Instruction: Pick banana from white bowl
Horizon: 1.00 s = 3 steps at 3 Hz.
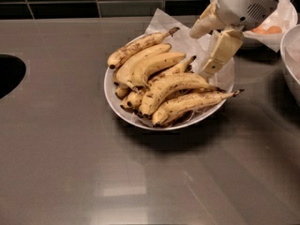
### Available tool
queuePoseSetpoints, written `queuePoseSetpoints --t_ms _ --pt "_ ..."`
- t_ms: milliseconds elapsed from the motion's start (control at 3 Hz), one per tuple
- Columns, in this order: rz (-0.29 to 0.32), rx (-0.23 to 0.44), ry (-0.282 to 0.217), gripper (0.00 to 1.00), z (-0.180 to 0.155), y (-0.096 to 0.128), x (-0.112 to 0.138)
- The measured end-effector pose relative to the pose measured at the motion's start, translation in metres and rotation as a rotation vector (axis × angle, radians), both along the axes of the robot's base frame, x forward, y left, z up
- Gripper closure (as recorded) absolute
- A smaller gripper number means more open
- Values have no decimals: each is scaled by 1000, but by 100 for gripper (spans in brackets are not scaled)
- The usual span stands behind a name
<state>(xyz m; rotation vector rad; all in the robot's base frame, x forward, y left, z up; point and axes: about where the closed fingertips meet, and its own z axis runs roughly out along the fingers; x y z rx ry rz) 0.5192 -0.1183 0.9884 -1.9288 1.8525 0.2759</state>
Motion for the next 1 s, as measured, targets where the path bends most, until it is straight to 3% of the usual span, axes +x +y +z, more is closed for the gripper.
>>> queuePoseSetpoints --t_ms 333,1000 --pt "31 14 8 35 0 10 0" --pt "102 42 -5 35 -2 42 -19"
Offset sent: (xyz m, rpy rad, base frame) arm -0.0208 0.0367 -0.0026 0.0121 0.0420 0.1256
